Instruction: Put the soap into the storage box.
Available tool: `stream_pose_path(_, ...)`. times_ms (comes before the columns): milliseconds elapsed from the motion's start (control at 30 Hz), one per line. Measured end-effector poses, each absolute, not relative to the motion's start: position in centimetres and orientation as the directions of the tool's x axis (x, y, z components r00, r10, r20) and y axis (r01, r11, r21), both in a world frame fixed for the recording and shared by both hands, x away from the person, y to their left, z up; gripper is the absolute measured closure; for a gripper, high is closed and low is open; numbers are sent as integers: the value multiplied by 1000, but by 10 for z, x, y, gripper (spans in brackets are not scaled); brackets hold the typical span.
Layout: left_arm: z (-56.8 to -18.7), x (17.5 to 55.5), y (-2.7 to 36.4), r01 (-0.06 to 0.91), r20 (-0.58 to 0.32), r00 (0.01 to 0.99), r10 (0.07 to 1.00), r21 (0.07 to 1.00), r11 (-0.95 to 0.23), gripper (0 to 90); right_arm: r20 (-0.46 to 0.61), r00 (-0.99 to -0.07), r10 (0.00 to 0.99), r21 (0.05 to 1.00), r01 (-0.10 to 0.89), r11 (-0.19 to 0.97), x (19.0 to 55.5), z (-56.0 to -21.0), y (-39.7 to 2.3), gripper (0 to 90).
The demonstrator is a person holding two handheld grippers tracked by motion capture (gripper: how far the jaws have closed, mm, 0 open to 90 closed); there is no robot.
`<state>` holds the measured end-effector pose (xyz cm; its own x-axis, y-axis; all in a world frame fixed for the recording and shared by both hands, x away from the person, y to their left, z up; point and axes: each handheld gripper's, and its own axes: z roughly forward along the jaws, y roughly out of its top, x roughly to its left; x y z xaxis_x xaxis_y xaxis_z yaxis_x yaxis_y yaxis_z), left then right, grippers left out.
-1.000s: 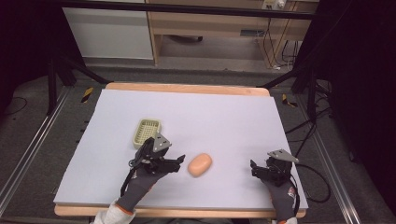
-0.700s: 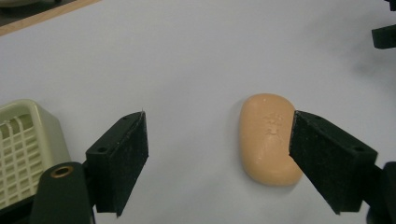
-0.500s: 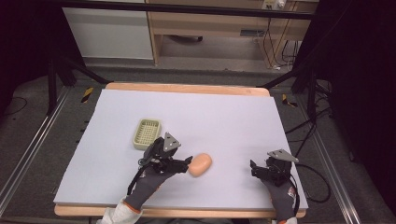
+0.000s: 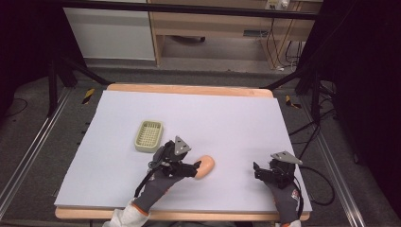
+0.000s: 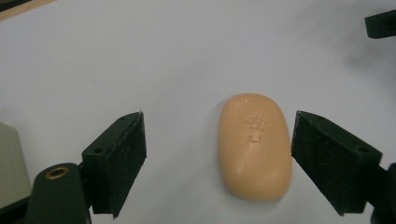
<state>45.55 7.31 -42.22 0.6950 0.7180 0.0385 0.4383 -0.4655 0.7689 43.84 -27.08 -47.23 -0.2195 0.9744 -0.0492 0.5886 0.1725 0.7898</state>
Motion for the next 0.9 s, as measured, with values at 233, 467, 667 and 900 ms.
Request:
stream_pose_path(233,-429,456,61,439,38,711,702,756,-486,171,-47,-222,974,790,589,173,438,-472,-271,88)
stream_pose_path(467,-435,458,55,443,42,719,694,741,-504,170,-47,-227,973,787,591,176,439,-473,-270,88)
stream_pose_path(667,-440,461,49,450,38,724,689,732,-513,172,-45,-226,973,785,594,175,439,-473,-270,89)
stream_pose_path(900,-447,464,42,451,48,734,678,712,-538,175,-44,-231,972,784,595,177,440,-474,-269,89)
